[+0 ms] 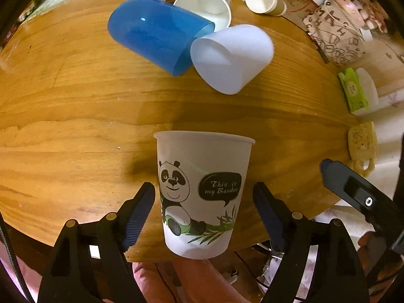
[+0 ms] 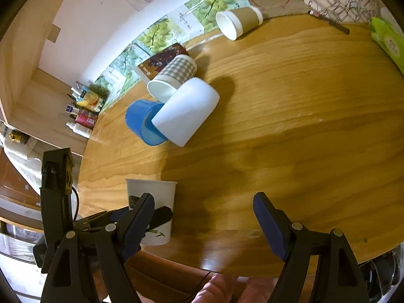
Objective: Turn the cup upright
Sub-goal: 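Close the right gripper on the panda cup while the left gripper holds it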
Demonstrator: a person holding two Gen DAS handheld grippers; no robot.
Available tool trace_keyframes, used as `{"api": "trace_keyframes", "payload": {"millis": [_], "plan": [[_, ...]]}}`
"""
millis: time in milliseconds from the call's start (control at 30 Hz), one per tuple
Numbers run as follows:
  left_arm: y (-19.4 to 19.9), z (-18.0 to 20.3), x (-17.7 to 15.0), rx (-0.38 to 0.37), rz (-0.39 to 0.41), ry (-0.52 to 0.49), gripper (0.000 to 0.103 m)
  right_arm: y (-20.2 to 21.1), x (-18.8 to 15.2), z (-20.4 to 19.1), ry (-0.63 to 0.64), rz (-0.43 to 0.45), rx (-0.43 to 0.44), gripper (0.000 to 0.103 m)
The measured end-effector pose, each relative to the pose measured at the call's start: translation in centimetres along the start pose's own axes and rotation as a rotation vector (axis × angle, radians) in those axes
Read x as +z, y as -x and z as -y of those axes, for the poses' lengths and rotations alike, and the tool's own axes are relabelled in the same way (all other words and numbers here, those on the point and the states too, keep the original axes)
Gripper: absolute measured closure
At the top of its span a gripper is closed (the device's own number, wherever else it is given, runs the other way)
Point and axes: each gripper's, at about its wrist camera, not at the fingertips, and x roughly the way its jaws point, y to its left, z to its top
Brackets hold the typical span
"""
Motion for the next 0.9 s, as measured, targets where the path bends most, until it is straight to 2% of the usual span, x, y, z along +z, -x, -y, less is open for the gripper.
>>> {"api": "trace_keyframes", "payload": {"millis": [400,900], "plan": [[0.8,-0.9,-0.9,-0.015,0.000,-0.094,0.020,-3.1,0.1,-1.3,-0.098,-0.119,0.125,0.022],[2.6,-3.9,-3.0,-0.095,0.014,-0.164,0.020,-6.1,-0.4,-5.4,-0.104,-0.180,0.087,0.022]]}}
